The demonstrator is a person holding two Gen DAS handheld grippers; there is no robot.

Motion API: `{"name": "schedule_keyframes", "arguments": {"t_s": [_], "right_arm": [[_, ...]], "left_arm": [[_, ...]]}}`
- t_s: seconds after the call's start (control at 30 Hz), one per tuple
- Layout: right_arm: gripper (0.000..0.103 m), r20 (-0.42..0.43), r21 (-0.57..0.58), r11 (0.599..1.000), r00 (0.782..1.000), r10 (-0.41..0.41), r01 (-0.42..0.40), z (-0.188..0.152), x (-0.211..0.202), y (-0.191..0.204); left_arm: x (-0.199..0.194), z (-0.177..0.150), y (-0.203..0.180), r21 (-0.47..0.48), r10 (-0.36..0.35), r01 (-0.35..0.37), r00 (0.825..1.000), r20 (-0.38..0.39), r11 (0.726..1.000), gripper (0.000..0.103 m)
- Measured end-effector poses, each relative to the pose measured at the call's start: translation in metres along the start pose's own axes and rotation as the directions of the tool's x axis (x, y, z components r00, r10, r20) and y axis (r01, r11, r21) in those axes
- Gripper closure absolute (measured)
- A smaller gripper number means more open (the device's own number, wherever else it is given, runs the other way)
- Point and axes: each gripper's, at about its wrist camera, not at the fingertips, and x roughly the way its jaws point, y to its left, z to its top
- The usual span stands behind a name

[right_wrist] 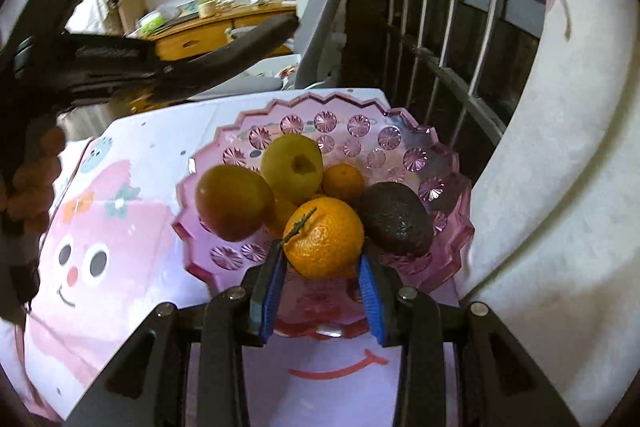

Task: Organize fruits

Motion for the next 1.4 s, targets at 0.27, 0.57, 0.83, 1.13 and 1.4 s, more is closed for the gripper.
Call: {"name": "schedule_keyframes", "arguments": {"t_s": [0.27, 0.57, 0.83, 1.13, 1.4], "right_arm": [[0.067, -0.029, -0.069, 0.991, 0.993, 0.111, -0.113, -0.002, 0.018, -0.020], [0.061, -0.080, -0.098, 0.980, 0.983, 0.168, -0.175, -0.007, 0.028, -0.024], [0.036, -0.064, -0.086, 0.984, 0.986, 0.153, -0.158, -0.001, 0.009, -0.024], [0.031, -0.078, 0.003, 0.989, 0.986, 0.145, -0.146, -0.009, -0.042, -0.008], [0.025, -0.124, 0.078, 0.981, 0.974, 0.188, -0.179, -0.057, -0.091, 0.034]], "left_arm": [[0.056, -0.006, -0.017, -0.008, 0.072, -0.074, 0.989, -0.128, 0.997, 0.074], [0.060, -0.025, -0.016, -0.057, 0.097, -0.106, 0.984, -0.150, 0.993, 0.064], [0.004, -0.034, -0.005, -0.089, 0.159, -0.170, 0.981, -0.114, 0.982, 0.038], [-0.107, -0.079, 0.036, -0.149, 0.223, -0.230, 0.973, -0.065, 0.962, 0.028], [-0.205, -0.158, 0.077, -0.170, 0.261, -0.265, 0.964, -0.041, 0.949, 0.021]]}}
